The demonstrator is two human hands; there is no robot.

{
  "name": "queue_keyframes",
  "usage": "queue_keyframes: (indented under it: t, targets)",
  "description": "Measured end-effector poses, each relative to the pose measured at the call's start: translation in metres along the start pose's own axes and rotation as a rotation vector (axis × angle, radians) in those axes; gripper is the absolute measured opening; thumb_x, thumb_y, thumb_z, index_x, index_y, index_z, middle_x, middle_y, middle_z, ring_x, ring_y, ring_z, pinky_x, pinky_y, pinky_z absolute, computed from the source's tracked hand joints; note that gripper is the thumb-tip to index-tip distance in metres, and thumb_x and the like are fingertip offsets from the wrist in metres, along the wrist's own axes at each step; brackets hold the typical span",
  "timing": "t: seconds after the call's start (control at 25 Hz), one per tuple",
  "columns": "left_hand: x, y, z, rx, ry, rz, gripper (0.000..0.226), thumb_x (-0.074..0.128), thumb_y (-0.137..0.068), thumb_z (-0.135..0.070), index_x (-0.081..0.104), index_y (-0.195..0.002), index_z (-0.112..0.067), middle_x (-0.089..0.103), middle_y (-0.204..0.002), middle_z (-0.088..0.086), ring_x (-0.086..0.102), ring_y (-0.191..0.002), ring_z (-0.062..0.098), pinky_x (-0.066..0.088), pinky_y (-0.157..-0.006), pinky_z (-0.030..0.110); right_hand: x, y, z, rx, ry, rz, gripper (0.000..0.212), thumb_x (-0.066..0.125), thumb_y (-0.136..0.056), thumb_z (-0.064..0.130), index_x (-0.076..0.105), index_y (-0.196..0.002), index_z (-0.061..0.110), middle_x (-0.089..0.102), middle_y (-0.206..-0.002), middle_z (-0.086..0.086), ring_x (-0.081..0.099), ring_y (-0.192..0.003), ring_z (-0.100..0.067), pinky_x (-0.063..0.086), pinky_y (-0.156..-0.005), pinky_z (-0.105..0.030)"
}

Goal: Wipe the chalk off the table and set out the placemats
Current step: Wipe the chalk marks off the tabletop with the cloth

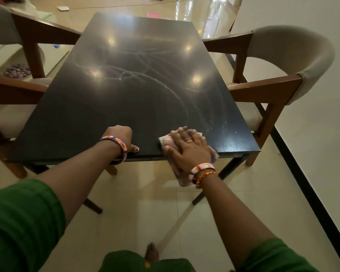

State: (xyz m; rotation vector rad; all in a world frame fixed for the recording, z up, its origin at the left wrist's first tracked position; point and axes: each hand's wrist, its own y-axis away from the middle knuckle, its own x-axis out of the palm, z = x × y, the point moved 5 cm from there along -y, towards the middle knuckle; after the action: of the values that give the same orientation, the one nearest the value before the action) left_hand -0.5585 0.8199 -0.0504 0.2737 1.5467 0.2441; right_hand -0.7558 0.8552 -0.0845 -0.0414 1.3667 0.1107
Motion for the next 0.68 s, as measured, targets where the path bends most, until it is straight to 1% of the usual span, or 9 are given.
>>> queue_keyframes:
  t: [0.08,0.16,0.24,0.28,0.36,0.48,0.52,0.6,0.68]
  targets:
    - [0.004,-0.001,0.002,-0.016,0.022,-0.005,0.038,0.061,-0.084,-0.045,0.051,-0.077,-0.009,0.050,-0.064,0.002,0.049,-0.059,0.012,0.042,-0.063,0.024,-0.006,-0.005,-0.067,0.158,0.036,-0.034,0.060,0.026,-0.094,0.062,0.016,-0.149,0.041,0.010,-0.159,0.009,0.006,-0.146,-0.026,0.007,-0.117,-0.048]
    - [0.007,-0.002,0.003,-0.027,0.023,-0.013,0.038,0.060,-0.084,-0.045,0.055,-0.083,-0.008,0.048,-0.064,0.002,0.052,-0.064,0.014,0.044,-0.065,0.025,-0.017,-0.007,-0.128,0.364,0.077,-0.020,0.061,0.023,-0.094,0.062,0.013,-0.150,0.038,0.009,-0.160,0.002,0.007,-0.145,-0.033,0.012,-0.115,-0.056]
    - [0.006,-0.003,0.004,-0.032,0.031,-0.025,0.039,0.062,-0.083,-0.045,0.058,-0.091,-0.007,0.048,-0.065,0.002,0.054,-0.070,0.016,0.046,-0.068,0.026,-0.027,-0.007,-0.147,0.589,0.017,-0.027,0.062,0.019,-0.095,0.061,0.011,-0.151,0.034,0.007,-0.160,-0.002,0.004,-0.144,-0.039,0.009,-0.114,-0.059]
    - [0.006,-0.005,0.005,-0.036,0.038,-0.023,0.040,0.064,-0.082,-0.045,0.058,-0.092,-0.006,0.050,-0.068,0.003,0.056,-0.072,0.017,0.047,-0.070,0.027,-0.028,-0.010,-0.136,0.633,-0.001,-0.037,0.064,0.019,-0.095,0.061,0.012,-0.151,0.033,0.007,-0.160,-0.005,0.004,-0.143,-0.042,0.007,-0.113,-0.060]
    - [0.003,-0.008,0.006,-0.044,0.047,-0.018,0.043,0.067,-0.079,-0.045,0.058,-0.094,-0.006,0.054,-0.073,0.004,0.058,-0.075,0.018,0.049,-0.072,0.028,-0.018,-0.019,-0.080,0.518,0.024,-0.043,0.067,0.021,-0.094,0.063,0.011,-0.151,0.031,0.007,-0.159,-0.009,0.004,-0.142,-0.044,0.005,-0.113,-0.061]
    - [-0.004,-0.009,0.004,-0.056,0.039,0.003,0.044,0.071,-0.076,-0.044,0.058,-0.096,-0.007,0.055,-0.078,0.004,0.054,-0.072,0.015,0.045,-0.068,0.026,0.008,-0.026,0.025,0.170,-0.023,0.033,0.066,0.023,-0.094,0.063,0.009,-0.152,0.034,0.001,-0.161,-0.003,-0.005,-0.144,-0.038,-0.004,-0.112,-0.056]
    - [-0.006,-0.009,0.003,-0.061,0.040,0.008,0.044,0.071,-0.076,-0.043,0.057,-0.098,-0.007,0.056,-0.081,0.004,0.053,-0.073,0.015,0.044,-0.068,0.025,0.011,-0.027,0.040,0.097,-0.022,0.053,0.066,0.023,-0.094,0.063,0.009,-0.151,0.035,0.000,-0.161,0.001,-0.006,-0.145,-0.035,-0.004,-0.113,-0.055]
    - [-0.010,-0.007,0.002,-0.073,0.043,0.021,0.046,0.072,-0.075,-0.044,0.055,-0.097,-0.008,0.057,-0.085,0.005,0.053,-0.075,0.015,0.043,-0.068,0.025,0.005,-0.034,0.022,0.066,-0.009,0.043,0.064,0.023,-0.093,0.065,0.011,-0.150,0.039,0.002,-0.160,0.006,-0.003,-0.146,-0.031,0.000,-0.114,-0.054]
    - [-0.010,-0.006,0.003,-0.085,0.053,0.030,0.045,0.072,-0.074,-0.044,0.055,-0.097,-0.009,0.056,-0.083,0.004,0.052,-0.072,0.014,0.042,-0.067,0.024,-0.007,-0.032,-0.037,0.204,-0.014,-0.017,0.064,0.023,-0.092,0.066,0.012,-0.150,0.040,0.004,-0.160,0.008,0.000,-0.146,-0.030,0.003,-0.114,-0.056]
